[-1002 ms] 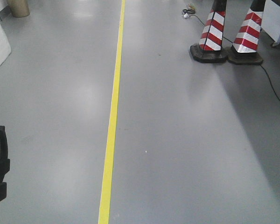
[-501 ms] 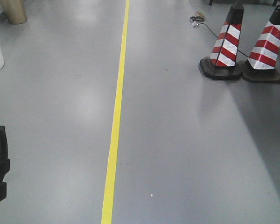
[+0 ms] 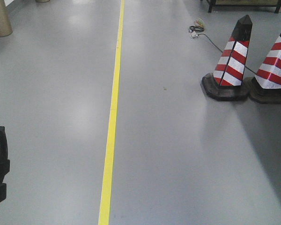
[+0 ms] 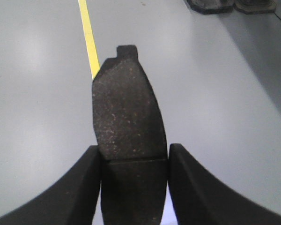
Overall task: Move and align brake pads A on conveyor
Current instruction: 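Drive along the yellow floor line holding both brake pads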
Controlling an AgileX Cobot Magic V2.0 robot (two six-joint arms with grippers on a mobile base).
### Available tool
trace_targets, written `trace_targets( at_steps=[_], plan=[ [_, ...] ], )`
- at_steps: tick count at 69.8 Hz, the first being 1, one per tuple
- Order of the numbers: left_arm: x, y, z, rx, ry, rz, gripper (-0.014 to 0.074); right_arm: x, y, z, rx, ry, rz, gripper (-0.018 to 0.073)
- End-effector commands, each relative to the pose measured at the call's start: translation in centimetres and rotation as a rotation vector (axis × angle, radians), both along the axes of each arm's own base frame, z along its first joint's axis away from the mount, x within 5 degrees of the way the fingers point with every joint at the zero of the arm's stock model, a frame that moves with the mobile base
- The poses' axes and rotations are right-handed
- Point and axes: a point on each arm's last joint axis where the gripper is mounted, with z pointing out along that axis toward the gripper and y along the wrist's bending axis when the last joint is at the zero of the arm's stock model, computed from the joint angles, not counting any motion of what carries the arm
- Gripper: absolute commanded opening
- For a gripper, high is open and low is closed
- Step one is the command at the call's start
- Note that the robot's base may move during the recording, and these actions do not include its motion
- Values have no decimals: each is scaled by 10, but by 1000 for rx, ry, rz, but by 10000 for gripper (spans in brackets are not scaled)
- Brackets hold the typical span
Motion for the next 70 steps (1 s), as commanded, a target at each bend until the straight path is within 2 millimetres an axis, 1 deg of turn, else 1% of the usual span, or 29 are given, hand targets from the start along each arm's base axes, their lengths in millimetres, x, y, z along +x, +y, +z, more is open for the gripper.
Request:
trace_targets(
  at_steps=[1, 70],
  plan=[
    [3, -3, 15, -42, -99, -18, -8, 4, 1, 17, 10, -121, 8, -2],
    [3, -2, 15, -42, -99, -18, -8, 4, 1, 17, 10, -121, 8, -2]
  ],
)
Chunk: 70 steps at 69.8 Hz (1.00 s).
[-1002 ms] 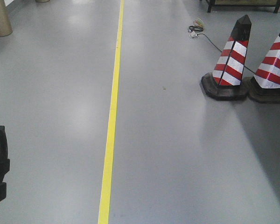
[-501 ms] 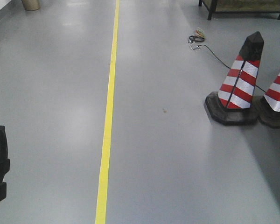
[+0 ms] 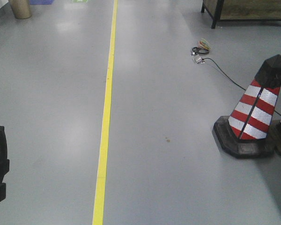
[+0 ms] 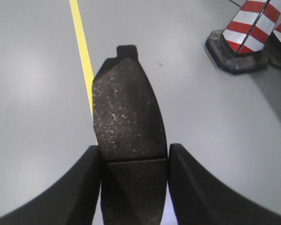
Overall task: Move and align brake pads A on conveyor
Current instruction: 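Drive along the yellow floor line holding both brake pads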
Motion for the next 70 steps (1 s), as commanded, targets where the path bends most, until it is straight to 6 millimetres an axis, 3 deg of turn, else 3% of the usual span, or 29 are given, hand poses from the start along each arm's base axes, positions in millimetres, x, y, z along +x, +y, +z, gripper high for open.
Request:
trace_targets(
  at_steps=[1, 70],
  plan=[
    [3, -2, 15, -42, -99, -18, -8, 4, 1, 17, 10, -121, 8, -2],
    [3, -3, 15, -41, -98, -18, -8, 4, 1, 17, 10, -121, 8, -2]
  ],
)
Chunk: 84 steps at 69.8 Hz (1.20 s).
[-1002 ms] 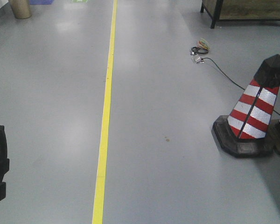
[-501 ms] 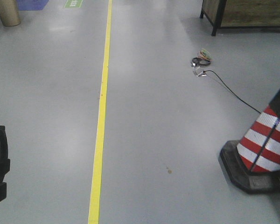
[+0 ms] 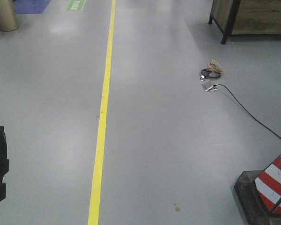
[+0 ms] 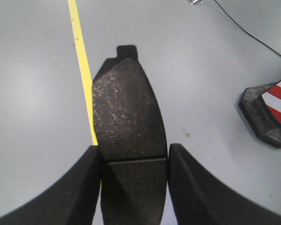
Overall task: Move and align brake pads A on conveyor
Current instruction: 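Drive along the yellow floor line holding both brake pads, then turn toward the black conveyor belt past the striped cones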
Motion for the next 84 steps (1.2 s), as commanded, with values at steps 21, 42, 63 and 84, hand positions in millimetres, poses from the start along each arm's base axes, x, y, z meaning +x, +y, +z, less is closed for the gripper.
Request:
trace_targets(
  at_steps=[21, 42, 63, 84],
  plan=[
    [3, -3, 15, -43, -97, -18, -8, 4, 1, 17, 10, -121, 8, -2],
    [3, -3, 15, -43, -97, -18, -8, 4, 1, 17, 10, -121, 8, -2],
    [3, -3, 15, -43, -97, -18, -8, 4, 1, 17, 10, -121, 8, -2],
    [3, -3, 15, -43, -97, -18, -8, 4, 1, 17, 10, -121, 8, -2]
  ],
)
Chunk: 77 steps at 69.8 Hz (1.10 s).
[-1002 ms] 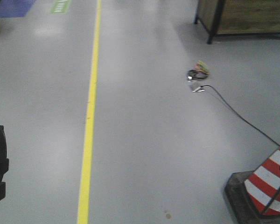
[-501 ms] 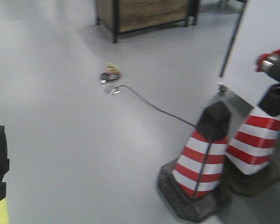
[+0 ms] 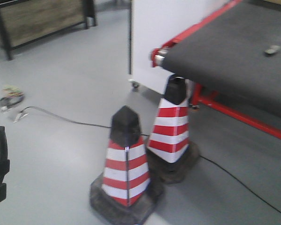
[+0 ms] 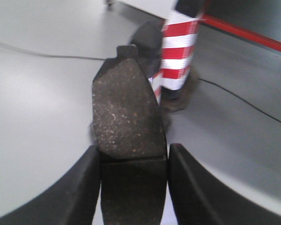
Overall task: Move and align brake pads A on conveyor
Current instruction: 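Turn toward the black conveyor belt past the striped cones, then approach the conveyor and stop facing the two pads on the belt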
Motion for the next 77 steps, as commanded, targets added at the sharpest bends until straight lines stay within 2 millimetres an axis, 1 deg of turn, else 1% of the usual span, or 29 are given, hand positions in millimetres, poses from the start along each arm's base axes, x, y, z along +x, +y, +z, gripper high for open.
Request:
trace_targets(
  at_steps=[1, 77],
  plan=[
    [3, -3, 15, -44, -97, -18, -8, 4, 1, 17, 10, -120, 8, -2],
    [3, -3, 15, -44, -97, -18, -8, 4, 1, 17, 10, -120, 8, -2]
  ],
)
